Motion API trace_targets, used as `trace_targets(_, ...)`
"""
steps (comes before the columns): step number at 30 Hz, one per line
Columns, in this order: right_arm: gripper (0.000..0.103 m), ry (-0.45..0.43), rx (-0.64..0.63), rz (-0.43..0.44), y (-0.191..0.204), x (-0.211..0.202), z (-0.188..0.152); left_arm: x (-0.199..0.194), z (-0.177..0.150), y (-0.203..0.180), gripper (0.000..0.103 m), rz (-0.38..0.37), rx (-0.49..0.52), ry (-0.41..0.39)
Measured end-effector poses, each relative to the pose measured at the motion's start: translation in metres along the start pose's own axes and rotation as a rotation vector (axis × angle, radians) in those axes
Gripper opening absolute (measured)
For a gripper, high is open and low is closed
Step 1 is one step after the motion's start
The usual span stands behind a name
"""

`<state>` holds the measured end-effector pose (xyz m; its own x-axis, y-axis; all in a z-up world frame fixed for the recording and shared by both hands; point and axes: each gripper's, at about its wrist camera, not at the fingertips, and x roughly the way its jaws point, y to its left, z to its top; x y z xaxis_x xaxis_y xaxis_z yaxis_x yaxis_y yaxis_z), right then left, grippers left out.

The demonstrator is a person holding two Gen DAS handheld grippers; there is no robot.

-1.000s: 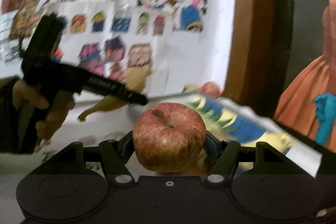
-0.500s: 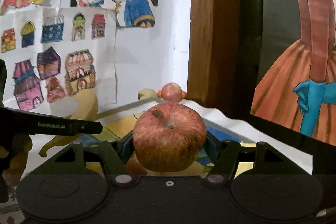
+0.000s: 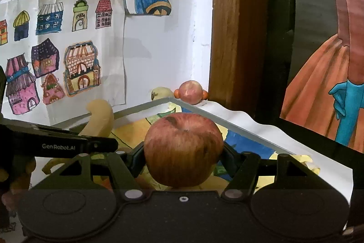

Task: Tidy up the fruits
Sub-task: 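Lift and carry the banana with the left tool over the tray while the right tool carries the apple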

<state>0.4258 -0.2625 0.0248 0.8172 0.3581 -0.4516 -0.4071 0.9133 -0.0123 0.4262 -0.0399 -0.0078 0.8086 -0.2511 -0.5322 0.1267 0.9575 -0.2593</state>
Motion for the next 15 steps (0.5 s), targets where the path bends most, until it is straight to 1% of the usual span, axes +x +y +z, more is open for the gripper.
trace_targets(10, 0.069, 0.010, 0.000, -0.003, 0.0004, 0.0056, -0.0002, 0.0025, -0.0009, 0.0048, 0.041, 0.012, -0.016, 0.003)
trace_targets(15, 0.069, 0.009, -0.009, -0.006, 0.0017, 0.0061, -0.0001, 0.0041, -0.0019, 0.0072, 0.042, 0.030, -0.014, 0.008)
